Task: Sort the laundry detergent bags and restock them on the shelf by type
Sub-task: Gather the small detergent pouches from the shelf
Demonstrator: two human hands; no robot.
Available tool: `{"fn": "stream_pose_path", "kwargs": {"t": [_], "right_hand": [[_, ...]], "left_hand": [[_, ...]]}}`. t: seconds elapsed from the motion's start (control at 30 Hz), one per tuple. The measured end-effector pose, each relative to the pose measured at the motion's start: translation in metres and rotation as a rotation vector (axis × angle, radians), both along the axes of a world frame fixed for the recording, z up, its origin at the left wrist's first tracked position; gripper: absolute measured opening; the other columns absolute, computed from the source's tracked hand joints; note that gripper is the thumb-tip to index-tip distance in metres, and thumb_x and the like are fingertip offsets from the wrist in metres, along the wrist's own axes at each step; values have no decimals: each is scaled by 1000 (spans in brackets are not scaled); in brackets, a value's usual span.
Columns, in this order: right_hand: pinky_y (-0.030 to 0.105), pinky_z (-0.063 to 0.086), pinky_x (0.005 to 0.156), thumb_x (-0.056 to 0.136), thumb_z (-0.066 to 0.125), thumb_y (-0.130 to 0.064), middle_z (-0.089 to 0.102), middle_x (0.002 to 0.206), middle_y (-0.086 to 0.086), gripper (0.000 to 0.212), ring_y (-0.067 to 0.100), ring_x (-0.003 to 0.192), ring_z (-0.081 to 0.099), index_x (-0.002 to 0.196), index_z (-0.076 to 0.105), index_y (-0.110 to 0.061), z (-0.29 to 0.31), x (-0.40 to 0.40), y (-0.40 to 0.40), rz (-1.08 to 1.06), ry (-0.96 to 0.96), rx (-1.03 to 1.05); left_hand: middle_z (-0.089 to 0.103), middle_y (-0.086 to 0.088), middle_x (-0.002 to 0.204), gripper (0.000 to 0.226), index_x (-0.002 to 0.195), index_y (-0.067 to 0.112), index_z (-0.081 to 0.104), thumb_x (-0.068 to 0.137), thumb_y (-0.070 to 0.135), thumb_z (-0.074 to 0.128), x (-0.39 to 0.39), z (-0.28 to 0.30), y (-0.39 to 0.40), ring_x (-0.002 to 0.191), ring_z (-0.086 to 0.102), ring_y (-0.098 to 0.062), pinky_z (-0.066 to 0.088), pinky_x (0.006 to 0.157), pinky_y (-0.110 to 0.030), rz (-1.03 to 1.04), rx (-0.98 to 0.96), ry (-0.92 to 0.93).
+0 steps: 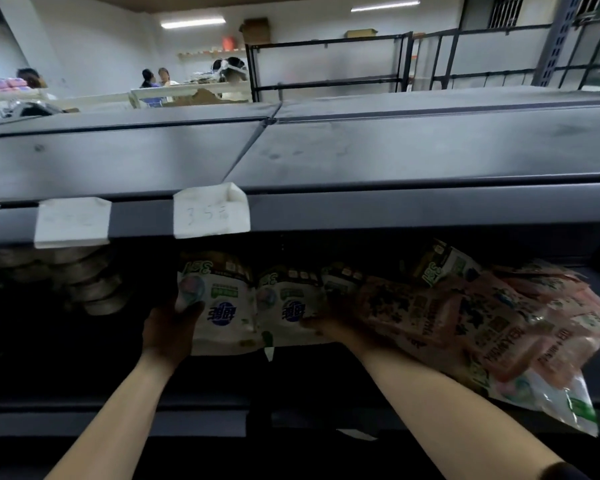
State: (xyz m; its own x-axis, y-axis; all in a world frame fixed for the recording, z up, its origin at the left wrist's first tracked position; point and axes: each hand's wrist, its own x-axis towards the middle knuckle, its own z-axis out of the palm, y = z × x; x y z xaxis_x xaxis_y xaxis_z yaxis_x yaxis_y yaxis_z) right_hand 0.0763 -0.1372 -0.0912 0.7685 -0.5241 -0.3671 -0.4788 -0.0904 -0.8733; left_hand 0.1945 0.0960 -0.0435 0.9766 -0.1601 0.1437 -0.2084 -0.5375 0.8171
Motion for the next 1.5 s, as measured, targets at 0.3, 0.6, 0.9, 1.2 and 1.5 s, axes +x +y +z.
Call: {"fn": "stream_pose_path", "kwargs": {"t": [0.3,0.6,0.9,1.2,1.5], "right_hand": [[29,50,75,94,57,-11,43,140,14,55,29,119,52,142,33,-5,32,-4,7,-27,78,-35],[23,41,78,90,59,-19,65,109,7,32,23,106,60,121,63,-14,99,-89,-11,-284,-295,-432],[27,46,59,88,61,-21,68,75,5,22,22,74,64,77,66,-3,130,-226,-46,-496,-401,-598],[39,52,69,86,63,-20,69,70,-3,10,20,71,63,80,70,-17,149,-421,-71,-645,-543,-744],[27,46,48,95,50,-30,59,60,-6,17,3,53,57,94,62,-19,160,-603,-111,-749,-540,-1203]], "left_hand": [[60,-20,122,42,130,9,54,90,19,62,-21,14,-7,112,55,-37,41,85,-35,-12,-15,-146],[65,-27,100,30,123,14,61,98,21,45,-94,45,-63,90,61,-46,45,69,-42,16,206,-432],[57,-21,52,4,76,-4,66,76,0,66,-211,68,-112,46,57,-37,34,50,-28,-102,230,-649],[56,-3,45,10,74,10,65,78,6,57,-384,80,-160,33,49,-30,25,47,-18,-176,90,-799],[52,0,45,13,72,13,61,81,15,51,-551,108,-223,37,50,-33,37,44,-27,-404,-87,-777]]}}
